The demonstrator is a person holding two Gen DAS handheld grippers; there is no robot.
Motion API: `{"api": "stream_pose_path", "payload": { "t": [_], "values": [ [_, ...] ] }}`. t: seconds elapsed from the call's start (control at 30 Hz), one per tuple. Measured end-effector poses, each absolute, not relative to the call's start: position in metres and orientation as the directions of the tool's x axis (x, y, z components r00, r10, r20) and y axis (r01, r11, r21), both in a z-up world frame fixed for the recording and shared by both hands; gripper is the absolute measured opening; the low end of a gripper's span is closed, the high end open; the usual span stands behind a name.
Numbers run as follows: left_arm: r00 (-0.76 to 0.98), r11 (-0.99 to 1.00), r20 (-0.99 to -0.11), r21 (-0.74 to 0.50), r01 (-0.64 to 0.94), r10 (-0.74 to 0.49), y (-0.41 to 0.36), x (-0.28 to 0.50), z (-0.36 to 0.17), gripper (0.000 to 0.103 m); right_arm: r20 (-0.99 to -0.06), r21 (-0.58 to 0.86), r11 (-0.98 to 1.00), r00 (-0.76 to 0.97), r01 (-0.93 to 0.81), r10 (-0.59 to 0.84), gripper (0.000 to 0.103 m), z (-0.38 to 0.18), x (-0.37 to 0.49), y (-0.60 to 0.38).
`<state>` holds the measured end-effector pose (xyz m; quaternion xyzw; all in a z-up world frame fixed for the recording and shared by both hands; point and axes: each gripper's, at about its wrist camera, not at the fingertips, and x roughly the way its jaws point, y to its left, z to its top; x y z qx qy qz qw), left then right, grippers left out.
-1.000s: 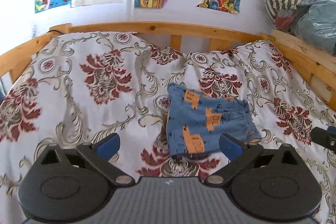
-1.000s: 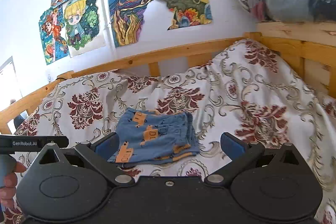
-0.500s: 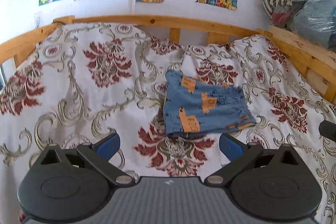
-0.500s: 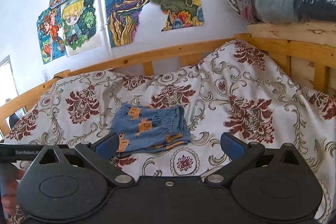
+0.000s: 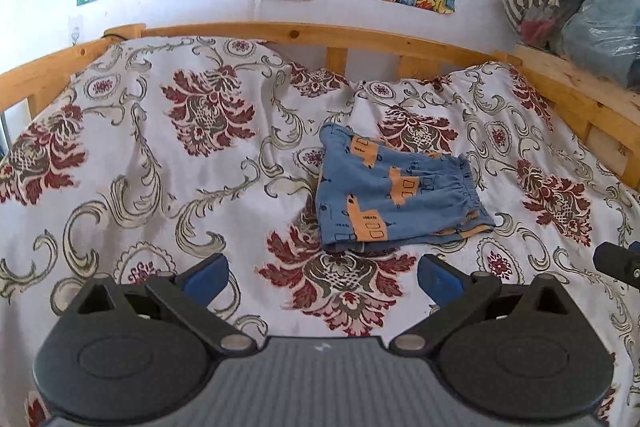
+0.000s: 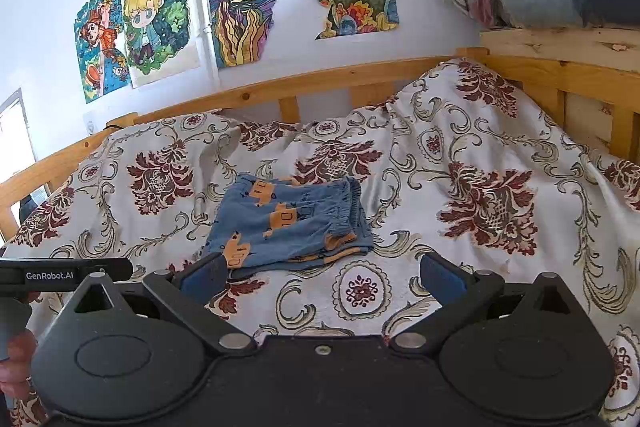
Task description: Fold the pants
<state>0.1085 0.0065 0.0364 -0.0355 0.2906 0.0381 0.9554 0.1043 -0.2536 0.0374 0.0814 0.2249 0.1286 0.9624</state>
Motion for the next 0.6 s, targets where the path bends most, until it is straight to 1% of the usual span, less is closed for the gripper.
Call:
{"api": "stream_pose_path", "payload": {
  "t": [0.33,0.6],
  "values": [
    [0.827,0.994,-0.558,-0.038,-0.099,0.061,0.008,0.11,0.033,0.102,-0.423,0.209,0.951,0.856,-0.226,0.296,0.102,0.032,0.108,-0.246],
    [0.833,0.996,-0.549,-0.008,-0.089,0.07,0.003,0.11,0.029,0.102,-0.436,0.198,0.952,0.849,-0.234,0.299,0.102,0.025,0.106,-0.244]
  ]
}}
